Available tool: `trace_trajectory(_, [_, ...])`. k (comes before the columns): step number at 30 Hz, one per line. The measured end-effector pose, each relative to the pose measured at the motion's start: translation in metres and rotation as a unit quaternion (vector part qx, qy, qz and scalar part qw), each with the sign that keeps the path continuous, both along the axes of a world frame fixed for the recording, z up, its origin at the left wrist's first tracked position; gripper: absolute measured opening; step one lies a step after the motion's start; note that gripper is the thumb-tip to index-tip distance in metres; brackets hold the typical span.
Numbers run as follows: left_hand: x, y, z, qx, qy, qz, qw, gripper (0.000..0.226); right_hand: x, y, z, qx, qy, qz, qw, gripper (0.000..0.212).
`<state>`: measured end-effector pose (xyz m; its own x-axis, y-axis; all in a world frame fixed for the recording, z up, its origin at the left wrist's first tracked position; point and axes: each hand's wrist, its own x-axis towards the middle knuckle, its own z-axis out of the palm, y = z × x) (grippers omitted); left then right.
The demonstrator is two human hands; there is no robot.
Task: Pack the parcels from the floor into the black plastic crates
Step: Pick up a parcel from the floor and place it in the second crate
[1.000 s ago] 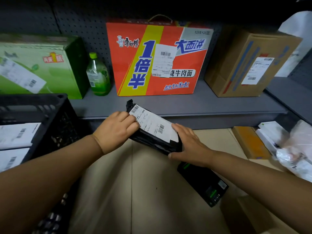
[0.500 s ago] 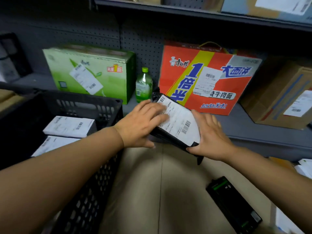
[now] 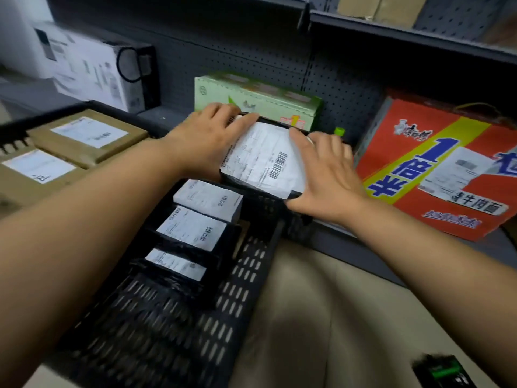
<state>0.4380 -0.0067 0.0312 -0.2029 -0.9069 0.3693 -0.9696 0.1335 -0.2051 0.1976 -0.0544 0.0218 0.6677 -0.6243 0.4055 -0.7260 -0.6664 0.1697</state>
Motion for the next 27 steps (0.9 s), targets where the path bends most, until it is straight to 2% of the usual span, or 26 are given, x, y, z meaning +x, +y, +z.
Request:
trace_trajectory(5, [0.067, 0.021, -0.032, 0.050, 0.083, 0.053, 0.994, 0.114, 0.083, -0.005, -0.021, 0.030, 0.061, 0.022, 0.997, 0.111])
trace_trajectory(9, [0.103, 0.031, -0.059, 0.101, 0.083, 0.087, 0.988, 0.111, 0.125, -0.002, -0.045, 0.096, 0.075, 0.020, 0.992, 0.112])
trace_trajectory(11, [0.114, 0.033, -0.070, 0.154, 0.073, 0.102, 0.980, 0.115, 0.137, 0.005, -0.059, 0.149, 0.084, 0.017, 0.985, 0.112])
trace_trajectory(13, [0.124, 0.036, -0.075, 0.260, 0.094, 0.103, 0.956, 0.119, 0.144, 0.017, -0.073, 0.194, 0.120, 0.017, 0.973, 0.111])
trace_trajectory(15, [0.137, 0.042, -0.076, 0.368, 0.186, 0.112, 0.904, 0.114, 0.149, 0.034, -0.087, 0.225, 0.155, 0.016, 0.962, 0.110])
trace_trajectory(16, [0.144, 0.046, -0.076, 0.382, 0.244, 0.114, 0.884, 0.108, 0.151, 0.043, -0.093, 0.239, 0.166, 0.014, 0.957, 0.109])
trace_trajectory(18, [0.156, 0.051, -0.080, 0.331, 0.339, 0.098, 0.875, 0.091, 0.157, 0.064, -0.106, 0.267, 0.174, 0.012, 0.948, 0.107])
trace_trajectory(21, [0.167, 0.054, -0.090, 0.220, 0.402, 0.064, 0.887, 0.062, 0.166, 0.095, -0.130, 0.327, 0.165, 0.009, 0.931, 0.106])
trace_trajectory(22, [0.170, 0.054, -0.092, 0.202, 0.427, 0.059, 0.880, 0.055, 0.169, 0.103, -0.139, 0.347, 0.172, 0.005, 0.922, 0.107])
trace_trajectory(27, [0.179, 0.056, -0.100, 0.184, 0.582, 0.034, 0.791, 0.044, 0.176, 0.133, -0.188, 0.430, 0.244, 0.001, 0.869, 0.114])
